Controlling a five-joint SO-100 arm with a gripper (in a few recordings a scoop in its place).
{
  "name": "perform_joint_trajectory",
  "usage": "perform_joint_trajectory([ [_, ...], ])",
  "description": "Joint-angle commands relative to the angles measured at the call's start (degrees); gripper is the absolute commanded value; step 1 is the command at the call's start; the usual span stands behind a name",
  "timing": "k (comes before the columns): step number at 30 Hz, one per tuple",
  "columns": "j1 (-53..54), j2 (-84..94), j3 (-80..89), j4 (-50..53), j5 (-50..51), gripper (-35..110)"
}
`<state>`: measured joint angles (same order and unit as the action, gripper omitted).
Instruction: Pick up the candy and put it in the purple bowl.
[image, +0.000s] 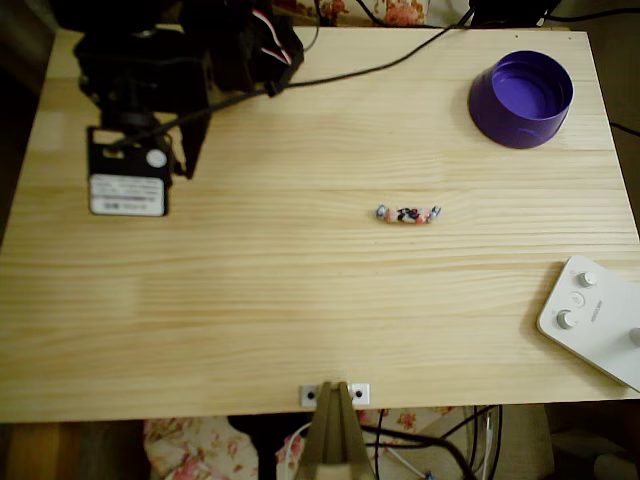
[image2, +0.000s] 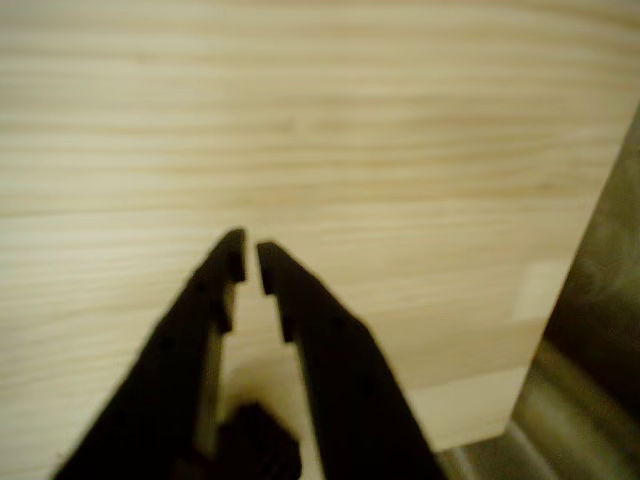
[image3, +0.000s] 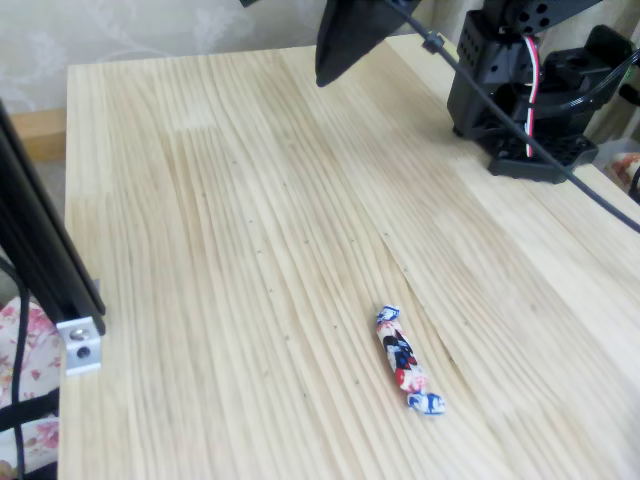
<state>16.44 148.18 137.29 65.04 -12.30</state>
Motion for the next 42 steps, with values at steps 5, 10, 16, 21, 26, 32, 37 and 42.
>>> perform_joint_trajectory([
  [5, -4.9, -4.5, -9.2, -5.0, -5.0, -1],
  [10, -10.6, -10.5, -15.8, -5.1, -15.2, -1],
  [16, -19.8, -15.5, -23.2, -1.7, -30.5, -1],
  [21, -28.3, -17.0, -25.8, 3.6, -35.2, -1],
  [26, -33.5, -20.7, -27.9, 5.0, -36.8, -1],
  [32, -39.2, -31.6, -36.2, 10.3, -38.9, 3],
  [37, -42.7, -38.6, -41.9, 11.6, -37.7, 5],
  [42, -46.4, -42.5, -44.2, 12.0, -34.0, 9],
])
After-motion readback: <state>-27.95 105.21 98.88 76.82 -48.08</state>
